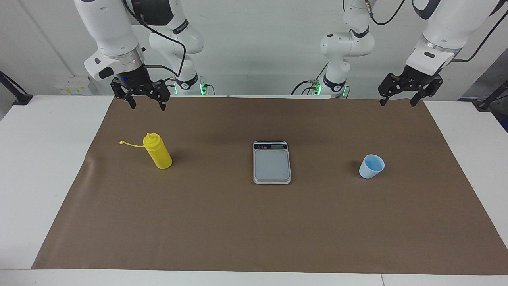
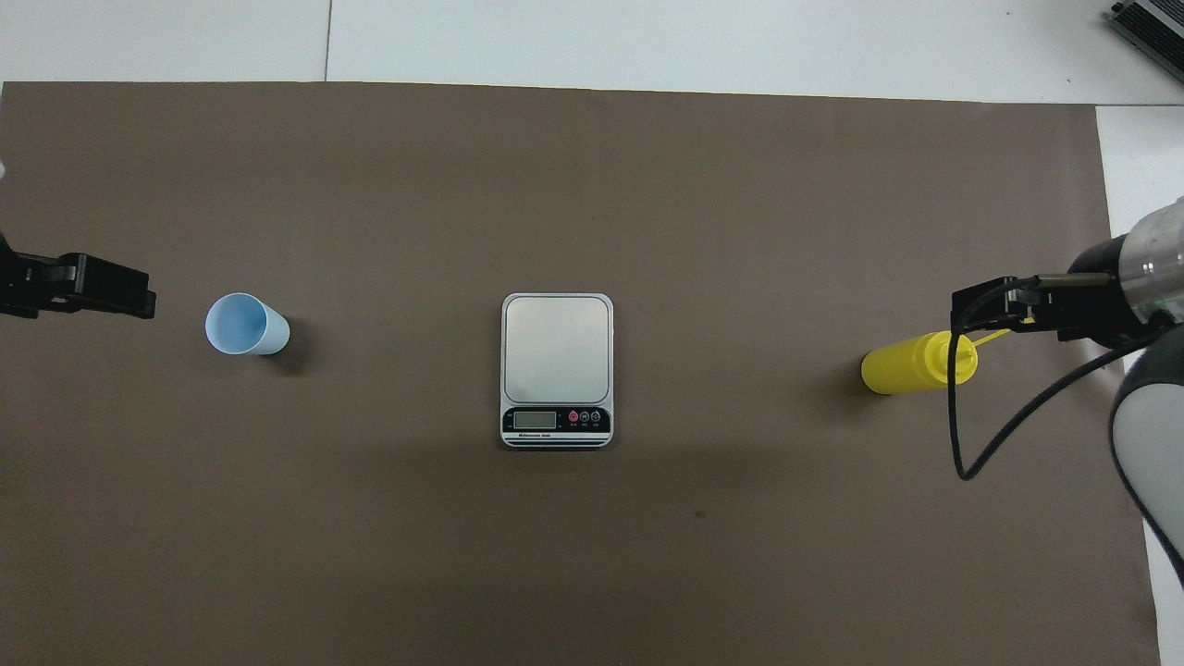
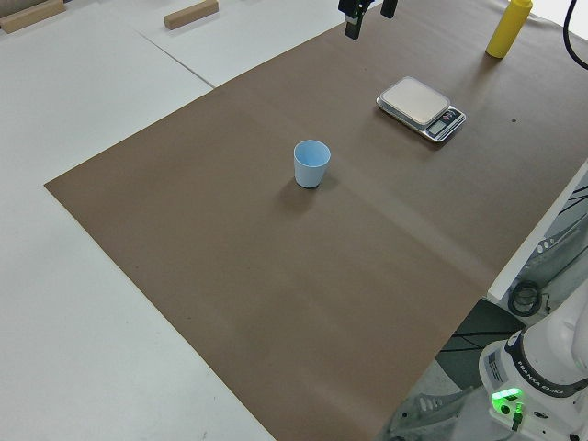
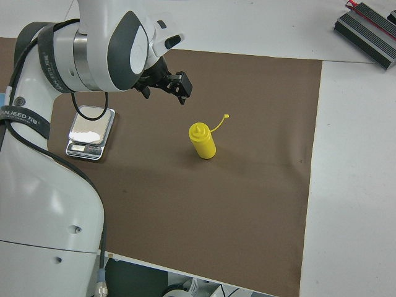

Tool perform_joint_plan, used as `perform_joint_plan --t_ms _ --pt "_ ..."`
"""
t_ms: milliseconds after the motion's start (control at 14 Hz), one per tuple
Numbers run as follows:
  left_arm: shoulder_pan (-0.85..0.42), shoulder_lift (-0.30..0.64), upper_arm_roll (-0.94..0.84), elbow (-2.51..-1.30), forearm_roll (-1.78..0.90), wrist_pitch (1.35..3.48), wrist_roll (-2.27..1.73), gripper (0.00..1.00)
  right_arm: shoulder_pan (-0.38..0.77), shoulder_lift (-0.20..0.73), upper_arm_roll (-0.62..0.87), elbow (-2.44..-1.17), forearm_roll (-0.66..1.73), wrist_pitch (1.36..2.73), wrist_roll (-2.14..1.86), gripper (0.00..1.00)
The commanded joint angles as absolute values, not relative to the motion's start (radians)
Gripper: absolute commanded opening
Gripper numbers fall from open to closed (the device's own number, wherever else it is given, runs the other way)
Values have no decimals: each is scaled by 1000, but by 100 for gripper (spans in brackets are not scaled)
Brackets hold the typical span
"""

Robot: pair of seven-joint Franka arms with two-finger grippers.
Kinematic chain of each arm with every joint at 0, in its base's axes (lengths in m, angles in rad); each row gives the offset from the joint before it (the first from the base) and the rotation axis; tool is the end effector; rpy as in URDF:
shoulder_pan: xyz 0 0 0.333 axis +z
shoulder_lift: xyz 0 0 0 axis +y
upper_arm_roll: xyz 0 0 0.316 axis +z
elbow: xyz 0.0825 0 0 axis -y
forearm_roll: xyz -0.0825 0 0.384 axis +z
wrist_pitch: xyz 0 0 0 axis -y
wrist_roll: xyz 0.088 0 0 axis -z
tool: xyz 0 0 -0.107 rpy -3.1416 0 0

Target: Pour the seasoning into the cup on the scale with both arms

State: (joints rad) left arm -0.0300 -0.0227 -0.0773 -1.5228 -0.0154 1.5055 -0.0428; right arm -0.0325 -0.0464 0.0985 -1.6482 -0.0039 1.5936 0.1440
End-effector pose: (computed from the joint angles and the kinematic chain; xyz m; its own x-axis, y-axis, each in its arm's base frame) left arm 0.5378 -0.0602 0.6537 0.9978 -0.0655 0.0048 -0.0655 -0.9978 0.0138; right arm 0.5401 0.0365 0.6152 0.9969 -0.0780 -0.0071 -0.0779 -0.9969 0.0096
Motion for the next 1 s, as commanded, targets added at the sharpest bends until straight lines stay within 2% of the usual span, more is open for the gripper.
perform_joint_plan --t_ms 0,929 --pt "-23 -35 -81 -1525 -26 1491 -26 100 -46 -69 103 -1672 18 1605 121 100" --pt "-20 -35 -81 -1528 -26 1493 -40 100 -46 -69 103 -1674 18 1605 121 100"
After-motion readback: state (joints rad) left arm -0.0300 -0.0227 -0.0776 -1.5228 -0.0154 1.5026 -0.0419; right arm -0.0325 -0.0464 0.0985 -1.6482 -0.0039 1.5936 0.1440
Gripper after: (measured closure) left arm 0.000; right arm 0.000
